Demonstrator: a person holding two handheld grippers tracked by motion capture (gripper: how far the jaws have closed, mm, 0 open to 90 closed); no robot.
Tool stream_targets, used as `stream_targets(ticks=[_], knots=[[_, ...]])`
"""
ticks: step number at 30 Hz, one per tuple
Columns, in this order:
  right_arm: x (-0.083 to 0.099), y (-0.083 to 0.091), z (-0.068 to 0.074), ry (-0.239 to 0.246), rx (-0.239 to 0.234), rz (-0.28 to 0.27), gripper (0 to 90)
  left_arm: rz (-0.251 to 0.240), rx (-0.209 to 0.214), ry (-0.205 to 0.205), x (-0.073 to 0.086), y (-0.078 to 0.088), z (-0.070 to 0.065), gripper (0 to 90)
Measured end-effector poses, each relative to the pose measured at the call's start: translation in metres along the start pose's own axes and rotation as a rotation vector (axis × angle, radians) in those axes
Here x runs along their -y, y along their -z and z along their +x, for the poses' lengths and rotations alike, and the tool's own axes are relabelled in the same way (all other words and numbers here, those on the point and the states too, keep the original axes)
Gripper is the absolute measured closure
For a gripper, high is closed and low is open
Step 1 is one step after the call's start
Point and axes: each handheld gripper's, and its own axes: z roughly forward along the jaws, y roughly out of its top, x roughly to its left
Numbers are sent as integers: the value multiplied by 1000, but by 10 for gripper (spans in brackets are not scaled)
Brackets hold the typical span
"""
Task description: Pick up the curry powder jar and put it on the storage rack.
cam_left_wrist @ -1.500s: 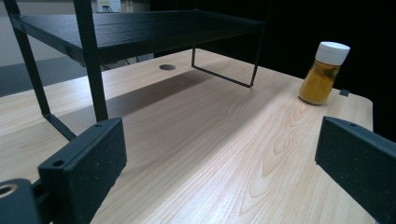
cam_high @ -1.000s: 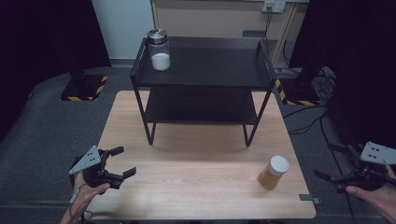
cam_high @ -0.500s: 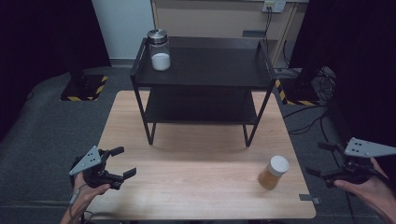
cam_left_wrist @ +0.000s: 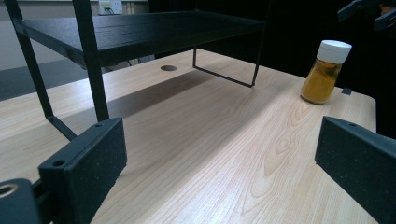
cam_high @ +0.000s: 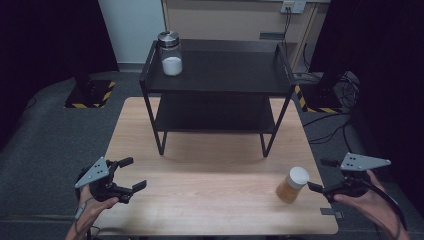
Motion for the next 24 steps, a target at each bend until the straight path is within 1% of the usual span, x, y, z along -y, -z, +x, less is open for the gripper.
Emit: stream_targets(ticks=[4, 7, 9, 13, 14, 16, 18, 19, 20, 21, 22, 23, 24], knots=[[1, -14, -1, 2, -18, 19, 44, 2, -2, -2, 0, 0, 0, 11], [1, -24, 0, 7, -23, 40, 49, 0, 0, -4, 0, 1, 0, 11], [2, -31, 1, 9, -17, 58, 52, 0, 0, -4, 0, 1, 0, 11], [8, -42, -2, -20, -28, 56, 59, 1, -1, -4, 0, 1, 0, 12], [9, -45, -1, -13, -24, 66, 70, 1, -1, -4, 0, 1, 0, 12], [11, -49, -1, -2, -21, 67, 104, 0, 1, -6, 0, 1, 0, 12], [13, -52, 0, -3, -14, 67, 132, 2, 0, -5, 0, 0, 0, 12], [14, -54, -1, 2, -19, 65, 176, 3, 0, -5, 0, 0, 0, 12], [16, -55, -2, 6, -29, 61, 198, 3, 0, -7, 0, 1, 0, 12], [16, -57, -3, 2, -35, 65, 201, 2, -1, -7, 0, 1, 0, 12], [17, -59, -3, 3, -37, 70, 231, 0, -2, -7, 0, 1, -1, 12], [17, -61, 0, 28, -34, 72, 301, -1, -2, -6, 0, 1, -1, 12], [17, -62, 2, 41, -27, 73, 318, 0, -3, -7, 0, 1, -1, 12]])
